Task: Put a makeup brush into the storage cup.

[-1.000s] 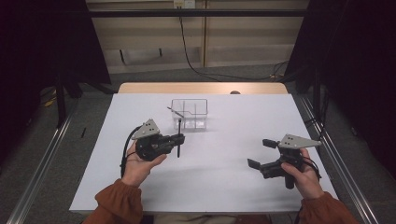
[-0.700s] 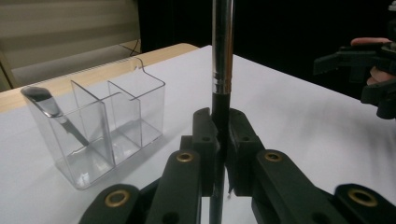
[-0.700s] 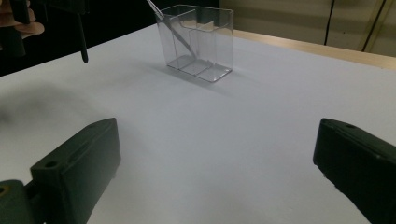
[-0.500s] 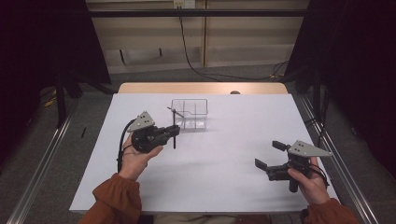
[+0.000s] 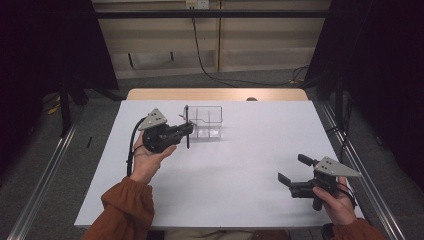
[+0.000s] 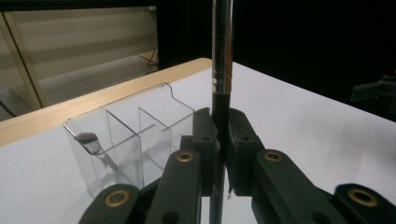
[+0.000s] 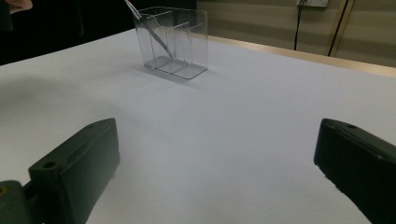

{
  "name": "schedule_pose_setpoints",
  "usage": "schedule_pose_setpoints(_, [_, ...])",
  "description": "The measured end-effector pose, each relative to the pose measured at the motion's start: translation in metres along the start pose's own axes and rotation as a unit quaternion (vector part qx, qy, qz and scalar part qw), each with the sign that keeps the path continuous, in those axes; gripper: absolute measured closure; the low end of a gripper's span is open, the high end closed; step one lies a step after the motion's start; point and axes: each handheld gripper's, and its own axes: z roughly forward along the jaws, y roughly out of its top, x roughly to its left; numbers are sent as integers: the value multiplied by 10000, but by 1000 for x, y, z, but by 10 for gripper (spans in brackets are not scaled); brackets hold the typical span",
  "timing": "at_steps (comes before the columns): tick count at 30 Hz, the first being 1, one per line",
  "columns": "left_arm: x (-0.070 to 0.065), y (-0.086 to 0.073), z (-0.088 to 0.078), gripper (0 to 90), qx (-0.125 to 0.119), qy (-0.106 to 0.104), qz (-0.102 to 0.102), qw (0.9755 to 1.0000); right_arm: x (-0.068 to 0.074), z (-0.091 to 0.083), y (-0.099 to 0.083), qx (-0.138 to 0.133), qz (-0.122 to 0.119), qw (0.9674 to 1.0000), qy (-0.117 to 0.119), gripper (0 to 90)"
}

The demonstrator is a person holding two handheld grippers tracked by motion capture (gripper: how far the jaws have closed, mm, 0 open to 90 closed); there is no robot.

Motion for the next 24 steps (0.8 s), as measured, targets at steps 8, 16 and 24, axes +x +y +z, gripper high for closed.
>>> schedule_pose_setpoints(8, [11, 2, 6, 840, -31, 207, -49, 9998, 1, -1, 0, -65, -7, 10000, -19, 0])
schedule_pose_setpoints(16, [22, 16, 9, 840, -130, 366, -44, 9992, 2, 1, -1, -85, 3, 10000, 44, 0])
schedule_pose_setpoints(24, [25, 29, 19, 840, -234, 481, 28, 9986, 2, 2, -1, -60, -2, 10000, 47, 0])
